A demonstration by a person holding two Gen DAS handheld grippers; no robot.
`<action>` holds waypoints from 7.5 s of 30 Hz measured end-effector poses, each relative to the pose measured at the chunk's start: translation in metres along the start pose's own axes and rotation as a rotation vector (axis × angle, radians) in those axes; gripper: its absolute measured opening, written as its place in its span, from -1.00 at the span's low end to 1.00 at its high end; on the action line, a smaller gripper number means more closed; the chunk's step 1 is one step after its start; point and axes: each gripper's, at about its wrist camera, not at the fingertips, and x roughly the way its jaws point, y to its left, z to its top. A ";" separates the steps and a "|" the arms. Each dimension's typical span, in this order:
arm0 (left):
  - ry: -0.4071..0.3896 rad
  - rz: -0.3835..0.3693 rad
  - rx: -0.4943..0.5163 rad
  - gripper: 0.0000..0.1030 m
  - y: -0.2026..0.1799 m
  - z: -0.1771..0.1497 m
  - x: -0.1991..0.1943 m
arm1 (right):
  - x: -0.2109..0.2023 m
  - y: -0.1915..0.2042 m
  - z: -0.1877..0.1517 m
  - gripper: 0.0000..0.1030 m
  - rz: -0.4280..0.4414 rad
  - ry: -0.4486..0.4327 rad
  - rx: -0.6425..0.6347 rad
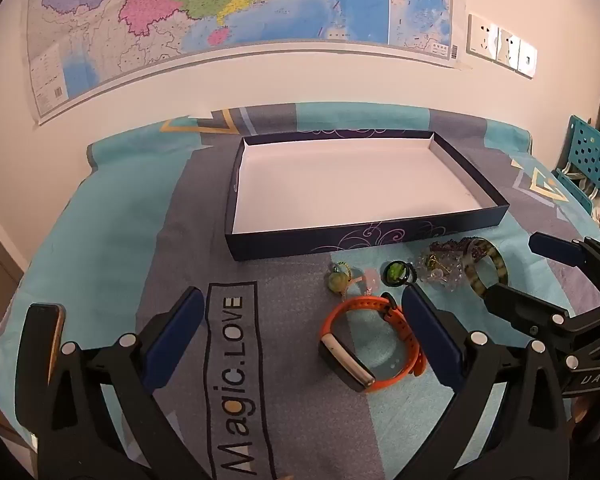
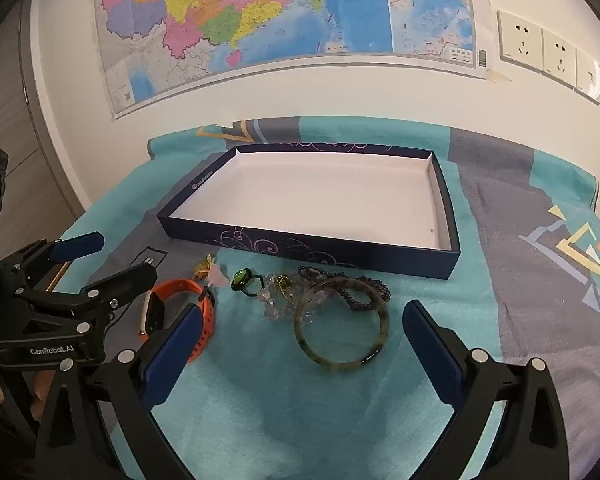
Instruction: Organize jewelry
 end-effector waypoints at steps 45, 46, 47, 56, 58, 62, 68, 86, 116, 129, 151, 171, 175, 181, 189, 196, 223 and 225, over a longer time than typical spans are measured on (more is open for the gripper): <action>0.028 0.006 -0.003 0.89 0.000 -0.003 0.007 | 0.008 -0.003 -0.004 0.88 0.025 0.016 0.033; 0.028 0.006 -0.004 0.89 0.000 -0.003 0.007 | 0.008 -0.003 -0.004 0.88 0.026 0.016 0.034; 0.028 0.005 -0.004 0.89 0.000 -0.003 0.007 | 0.009 -0.003 -0.004 0.88 0.026 0.017 0.034; 0.030 0.005 -0.003 0.89 0.000 -0.004 0.009 | 0.009 -0.005 -0.007 0.88 0.029 0.022 0.040; 0.032 0.004 -0.003 0.89 -0.001 -0.004 0.011 | 0.010 -0.005 -0.007 0.88 0.029 0.024 0.041; 0.031 0.005 -0.004 0.89 -0.001 -0.005 0.011 | 0.010 -0.006 -0.006 0.88 0.030 0.025 0.040; 0.034 0.005 -0.003 0.89 -0.001 -0.007 0.013 | 0.011 -0.007 -0.007 0.88 0.032 0.027 0.045; 0.057 -0.009 -0.002 0.89 0.002 -0.008 0.016 | 0.012 -0.010 -0.007 0.88 0.031 0.035 0.057; 0.165 -0.208 0.210 -0.55 -0.013 -0.009 0.043 | 0.027 -0.060 -0.009 0.12 0.062 0.123 0.157; 0.181 -0.233 0.265 -0.26 -0.011 -0.016 0.031 | 0.037 -0.050 -0.004 -0.54 0.052 0.149 0.085; 0.171 -0.323 0.123 -0.87 0.013 0.007 0.027 | 0.017 -0.063 0.014 -0.89 0.075 0.107 0.102; 0.096 -0.313 -0.101 -0.86 0.040 0.107 0.086 | 0.072 -0.083 0.103 -0.89 0.052 0.076 0.085; 0.110 -0.308 -0.133 -0.85 0.042 0.122 0.109 | 0.097 -0.086 0.120 -0.89 0.037 0.097 0.082; 0.153 -0.286 -0.174 -0.85 0.041 0.135 0.145 | 0.129 -0.088 0.134 -0.89 0.017 0.134 0.082; 0.209 -0.269 -0.214 -0.84 0.037 0.143 0.182 | 0.161 -0.092 0.145 -0.89 0.003 0.194 0.105; 0.240 -0.236 -0.221 -0.87 0.035 0.149 0.197 | 0.176 -0.093 0.150 -0.89 -0.029 0.231 0.127; 0.017 -0.173 -0.022 0.13 0.030 0.113 0.080 | 0.045 -0.057 0.082 -0.42 0.129 0.068 -0.053; 0.007 -0.187 0.007 0.15 0.028 0.102 0.068 | 0.036 -0.052 0.071 -0.42 0.147 0.074 -0.071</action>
